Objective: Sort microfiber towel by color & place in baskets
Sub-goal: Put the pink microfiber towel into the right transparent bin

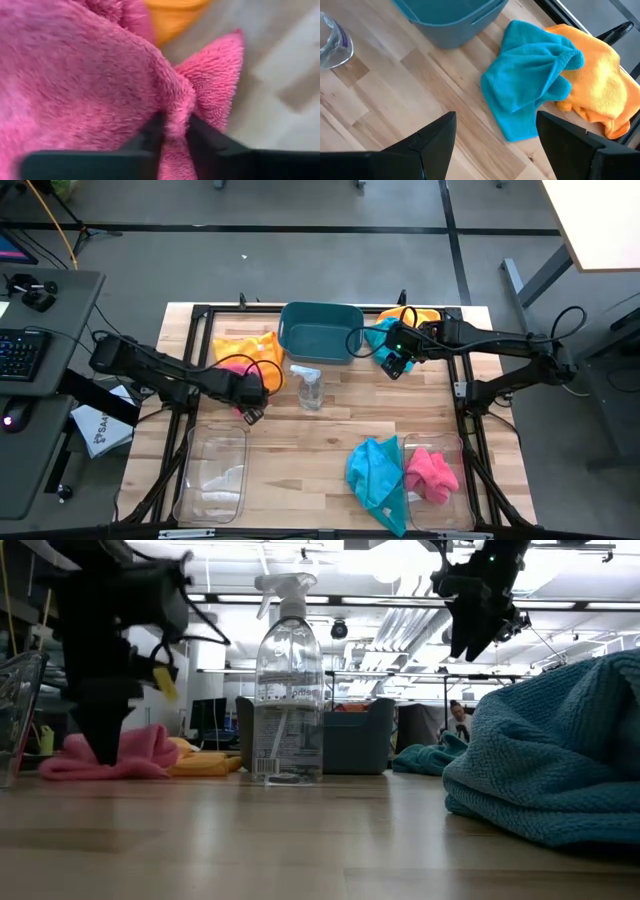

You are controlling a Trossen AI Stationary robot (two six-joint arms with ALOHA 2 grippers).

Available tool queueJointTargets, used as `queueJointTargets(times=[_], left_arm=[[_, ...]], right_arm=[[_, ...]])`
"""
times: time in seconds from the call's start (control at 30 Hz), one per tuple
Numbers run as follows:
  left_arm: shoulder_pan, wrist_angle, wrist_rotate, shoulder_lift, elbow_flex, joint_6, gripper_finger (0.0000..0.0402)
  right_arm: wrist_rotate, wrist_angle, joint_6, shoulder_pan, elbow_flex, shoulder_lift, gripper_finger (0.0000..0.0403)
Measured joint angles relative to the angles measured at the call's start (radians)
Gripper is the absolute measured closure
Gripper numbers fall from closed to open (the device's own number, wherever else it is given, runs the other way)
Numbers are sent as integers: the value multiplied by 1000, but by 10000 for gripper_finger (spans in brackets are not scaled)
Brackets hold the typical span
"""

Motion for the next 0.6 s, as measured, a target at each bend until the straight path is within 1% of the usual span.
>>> queueJointTargets(times=[0.03,0.1,0.2,0.37,0.5,0.6], left_arm=[[-6,1,13,-19,9,-10,380],[-20,-3,16,-67,45,-26,388],[-55,-39,12,-156,137,-32,398],[-125,-42,-2,-280,347,103,400],[-184,-43,32,-298,532,236,401],[-229,-42,65,-258,672,307,401]], right_arm=[[-3,4,-5,0,0,-6,132],[-21,26,-19,0,0,-30,132],[-57,65,-30,0,0,-92,132],[-153,158,-37,0,0,-231,132],[-250,219,-39,0,0,-316,132],[-358,247,-51,0,0,-345,132]])
